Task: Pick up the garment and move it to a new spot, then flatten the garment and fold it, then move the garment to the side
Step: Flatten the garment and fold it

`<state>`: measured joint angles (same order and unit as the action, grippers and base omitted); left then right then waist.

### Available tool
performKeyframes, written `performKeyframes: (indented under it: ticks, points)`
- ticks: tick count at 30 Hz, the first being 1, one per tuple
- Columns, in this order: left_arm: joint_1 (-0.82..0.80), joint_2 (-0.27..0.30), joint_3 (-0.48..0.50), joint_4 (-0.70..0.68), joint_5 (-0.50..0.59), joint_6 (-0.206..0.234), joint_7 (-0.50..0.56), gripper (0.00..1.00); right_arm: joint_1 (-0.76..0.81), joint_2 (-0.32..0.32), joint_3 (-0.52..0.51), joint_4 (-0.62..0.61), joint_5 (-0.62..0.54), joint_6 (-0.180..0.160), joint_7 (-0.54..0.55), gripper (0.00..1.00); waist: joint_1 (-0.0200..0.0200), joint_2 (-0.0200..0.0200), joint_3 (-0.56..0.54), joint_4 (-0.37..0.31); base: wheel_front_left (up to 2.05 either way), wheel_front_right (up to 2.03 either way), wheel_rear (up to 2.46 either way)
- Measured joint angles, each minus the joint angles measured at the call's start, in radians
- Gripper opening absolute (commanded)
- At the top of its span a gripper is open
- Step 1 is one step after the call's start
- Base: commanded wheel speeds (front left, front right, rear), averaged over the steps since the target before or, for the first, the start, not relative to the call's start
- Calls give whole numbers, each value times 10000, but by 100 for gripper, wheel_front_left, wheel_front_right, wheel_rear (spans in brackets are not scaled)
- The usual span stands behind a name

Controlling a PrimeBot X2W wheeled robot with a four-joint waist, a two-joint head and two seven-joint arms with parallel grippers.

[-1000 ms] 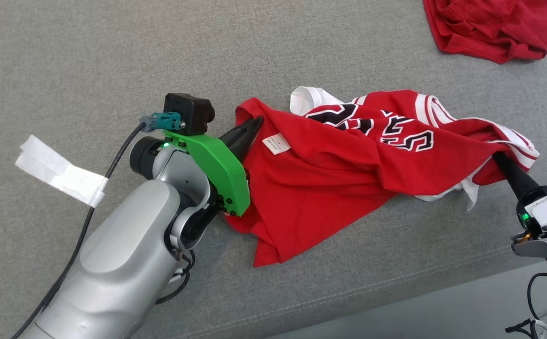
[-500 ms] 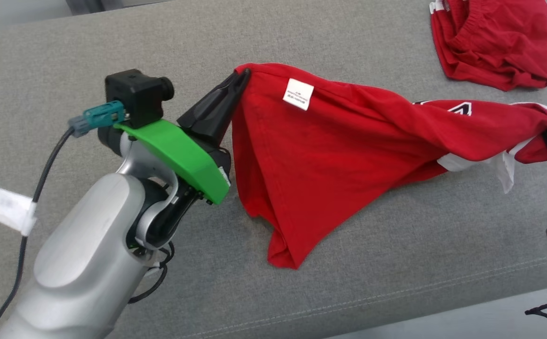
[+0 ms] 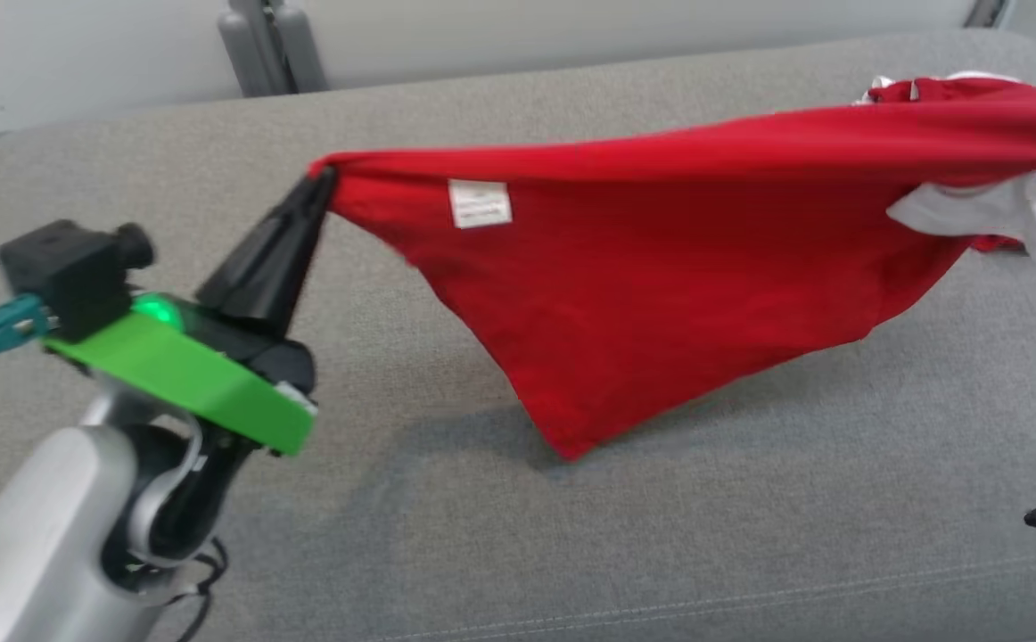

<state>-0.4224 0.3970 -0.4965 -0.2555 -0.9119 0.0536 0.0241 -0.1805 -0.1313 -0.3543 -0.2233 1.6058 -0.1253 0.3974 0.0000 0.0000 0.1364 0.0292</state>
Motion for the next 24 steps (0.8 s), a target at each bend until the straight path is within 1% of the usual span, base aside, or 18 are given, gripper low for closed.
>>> performKeyframes:
  ticks: [2, 6, 8, 10, 15, 16, 18, 20, 24]
  points:
    - [148, 353, 339, -236, 8, 130, -4, 0, -118, -2, -90, -15, 77, -10, 10, 0, 0, 0, -217, 98, 0, 0, 0]
    - [305, 869, 744, -625, 6, 205, 58, 0, -384, -27, 81, 102, 73, -13, 123, 0, 0, 0, -656, 260, 0, 0, 0]
    - [404, 1051, 865, -846, -6, 272, 209, 0, -446, -81, 290, 211, 50, -12, 219, 0, 0, 0, -874, 322, 0, 0, 0]
    - [631, 1248, 974, -1221, -98, 309, 385, 0, -421, -59, 408, 569, 44, -13, 259, 0, 0, 0, -1179, 394, 0, 0, 0]
    - [1233, 1503, 1348, -2040, -247, 437, 679, 0, 72, 109, 426, 487, 259, -12, 410, 0, 0, 0, -1613, 494, 0, 0, 0]
    - [1391, 1576, 1505, -2238, -313, 451, 708, 0, 293, 251, 424, 485, 454, -12, 437, 0, 0, 0, -1676, 513, 0, 0, 0]
    - [1708, 1680, 1783, -2560, -575, 506, 784, 0, 848, 731, 506, 617, 769, -12, 431, 0, 0, 0, -1773, 538, 0, 0, 0]
    - [2058, 1848, 2056, -2788, -654, 535, 918, 0, 1549, 1179, 589, 966, 1064, -12, 270, 0, 0, 0, -1815, 538, 0, 0, 0]
    - [2671, 2067, 2564, -3099, -700, 535, 1081, 0, 2873, 1507, 1177, 1605, 1797, -12, -119, 0, 0, 0, -1727, 483, 0, 0, 0]
